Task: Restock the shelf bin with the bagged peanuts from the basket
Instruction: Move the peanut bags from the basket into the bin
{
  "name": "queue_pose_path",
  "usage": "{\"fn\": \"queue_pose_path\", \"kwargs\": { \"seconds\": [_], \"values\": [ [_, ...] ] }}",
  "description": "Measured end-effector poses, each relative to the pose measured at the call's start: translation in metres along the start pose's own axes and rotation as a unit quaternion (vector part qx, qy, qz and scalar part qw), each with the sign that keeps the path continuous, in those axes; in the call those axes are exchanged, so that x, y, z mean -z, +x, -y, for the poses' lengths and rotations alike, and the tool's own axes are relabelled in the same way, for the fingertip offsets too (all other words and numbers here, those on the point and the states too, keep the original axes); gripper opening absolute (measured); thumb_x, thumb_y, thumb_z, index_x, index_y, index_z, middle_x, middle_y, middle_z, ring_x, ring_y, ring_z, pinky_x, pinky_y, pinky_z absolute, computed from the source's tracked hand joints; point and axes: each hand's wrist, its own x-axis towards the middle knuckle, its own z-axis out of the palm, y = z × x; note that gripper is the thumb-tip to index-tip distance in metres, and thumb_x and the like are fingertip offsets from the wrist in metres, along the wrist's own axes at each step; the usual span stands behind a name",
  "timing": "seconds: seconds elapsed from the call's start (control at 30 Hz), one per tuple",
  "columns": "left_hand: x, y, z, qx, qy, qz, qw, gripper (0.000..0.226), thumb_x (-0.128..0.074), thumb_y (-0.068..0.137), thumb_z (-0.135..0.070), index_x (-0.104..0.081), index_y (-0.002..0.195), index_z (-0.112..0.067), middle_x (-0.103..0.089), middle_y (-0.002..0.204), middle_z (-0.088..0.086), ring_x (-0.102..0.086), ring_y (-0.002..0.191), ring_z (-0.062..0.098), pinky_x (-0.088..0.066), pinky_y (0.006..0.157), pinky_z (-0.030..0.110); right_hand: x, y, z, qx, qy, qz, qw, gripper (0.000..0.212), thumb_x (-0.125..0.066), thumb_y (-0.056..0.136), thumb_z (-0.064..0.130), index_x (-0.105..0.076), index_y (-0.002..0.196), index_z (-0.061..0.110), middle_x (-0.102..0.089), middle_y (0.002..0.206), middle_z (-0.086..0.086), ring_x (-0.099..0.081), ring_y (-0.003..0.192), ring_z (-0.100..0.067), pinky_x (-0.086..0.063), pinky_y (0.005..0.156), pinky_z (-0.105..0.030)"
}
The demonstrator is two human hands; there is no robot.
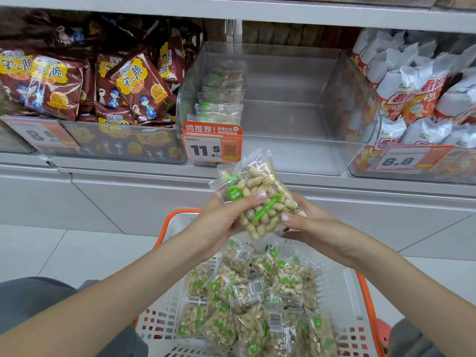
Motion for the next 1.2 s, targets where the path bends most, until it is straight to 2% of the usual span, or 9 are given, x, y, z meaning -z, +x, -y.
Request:
{"fn": "queue_pose_path", "kwargs": {
  "seconds": [0.2, 0.33, 0.43, 0.57, 0.7, 0.87, 1.03, 1.1, 1.2],
  "values": [
    [0.002, 0.001, -0.015, -0.038, 0.063, 0.001, 0.997, 0.022, -0.075, 0.057, -0.024, -0.073, 0.079, -0.022, -0.074, 0.083, 0.007, -0.068, 0.08, 0.029, -0.057, 0.071, 0.034, 0.005, -0.003, 0.009, 0.01, 0.007, 0.065, 0.998, 0.1, -0.084, 0.042, 0.065, -0.044, 0.131, 0.043, -0.056, 0.135, 0.007, -0.052, 0.126, -0.017, -0.038, 0.108, -0.038],
    [0.004, -0.001, -0.016, -0.079, 0.137, 0.022, 0.987, 0.036, -0.077, 0.06, -0.018, -0.066, 0.093, -0.015, -0.075, 0.081, 0.001, -0.069, 0.076, 0.026, -0.057, 0.059, 0.029, 0.012, -0.006, 0.022, 0.024, 0.0, 0.071, 0.997, 0.108, -0.085, 0.041, 0.064, -0.044, 0.133, 0.028, -0.065, 0.122, 0.009, -0.064, 0.106, -0.01, -0.052, 0.084, -0.022],
    [-0.005, -0.005, -0.004, -0.087, 0.154, 0.032, 0.984, 0.052, -0.086, 0.059, -0.007, -0.06, 0.105, -0.012, -0.075, 0.093, 0.002, -0.07, 0.085, 0.016, -0.057, 0.073, 0.026, 0.003, -0.006, 0.016, 0.048, 0.013, 0.046, 0.998, 0.097, -0.088, 0.042, 0.056, -0.049, 0.123, 0.019, -0.072, 0.103, 0.006, -0.068, 0.095, -0.01, -0.052, 0.072, -0.017],
    [-0.009, -0.01, 0.013, -0.075, 0.165, 0.016, 0.983, 0.084, -0.089, 0.043, -0.03, -0.051, 0.117, -0.019, -0.072, 0.105, -0.005, -0.068, 0.097, 0.011, -0.054, 0.087, 0.034, -0.012, -0.004, 0.003, 0.065, -0.017, -0.022, 0.997, 0.094, -0.076, 0.058, 0.062, -0.049, 0.121, -0.002, -0.074, 0.096, -0.006, -0.071, 0.089, -0.015, -0.054, 0.066, -0.017],
    [-0.016, -0.018, 0.022, -0.06, 0.231, 0.051, 0.97, 0.099, -0.092, 0.046, -0.03, -0.031, 0.124, -0.033, -0.063, 0.113, -0.02, -0.061, 0.108, -0.001, -0.05, 0.095, 0.028, -0.014, -0.003, -0.002, 0.073, 0.005, -0.124, 0.99, 0.091, -0.066, 0.056, 0.077, -0.057, 0.118, 0.011, -0.074, 0.099, -0.005, -0.07, 0.094, -0.019, -0.058, 0.08, -0.03],
    [-0.019, -0.02, 0.023, -0.099, 0.242, 0.02, 0.965, 0.081, -0.089, 0.055, -0.025, -0.039, 0.118, -0.035, -0.064, 0.114, -0.013, -0.064, 0.105, 0.004, -0.053, 0.092, 0.037, -0.019, -0.001, -0.002, 0.077, 0.038, -0.128, 0.988, 0.101, -0.069, 0.035, 0.084, -0.061, 0.107, 0.014, -0.075, 0.09, -0.005, -0.073, 0.08, -0.016, -0.053, 0.054, -0.018],
    [-0.004, -0.007, 0.015, -0.104, 0.258, 0.026, 0.96, 0.074, -0.086, 0.047, -0.039, -0.046, 0.109, -0.04, -0.054, 0.123, 0.005, -0.059, 0.112, 0.019, -0.052, 0.091, 0.045, -0.009, -0.002, 0.013, 0.106, 0.016, 0.002, 0.994, 0.055, -0.09, 0.052, 0.039, -0.071, 0.097, 0.014, -0.075, 0.094, -0.004, -0.071, 0.089, -0.015, -0.054, 0.072, -0.018],
    [-0.003, -0.004, 0.01, -0.094, 0.279, 0.036, 0.955, 0.075, -0.085, 0.047, -0.037, -0.044, 0.11, -0.037, -0.054, 0.122, 0.003, -0.059, 0.11, 0.013, -0.054, 0.09, 0.039, -0.007, -0.002, 0.016, 0.128, -0.012, -0.016, 0.992, 0.03, -0.082, 0.061, 0.009, -0.075, 0.089, 0.018, -0.075, 0.092, -0.004, -0.071, 0.089, -0.016, -0.054, 0.074, -0.02],
    [-0.008, -0.002, 0.001, -0.107, 0.292, 0.047, 0.949, 0.08, -0.088, 0.058, -0.018, -0.034, 0.116, -0.027, -0.054, 0.114, -0.004, -0.06, 0.097, -0.004, -0.053, 0.083, 0.021, -0.006, -0.004, 0.021, 0.146, -0.036, -0.087, 0.985, 0.026, -0.077, 0.062, 0.005, -0.076, 0.086, 0.017, -0.075, 0.091, -0.009, -0.072, 0.087, -0.021, -0.056, 0.073, -0.026]
  ]
}}
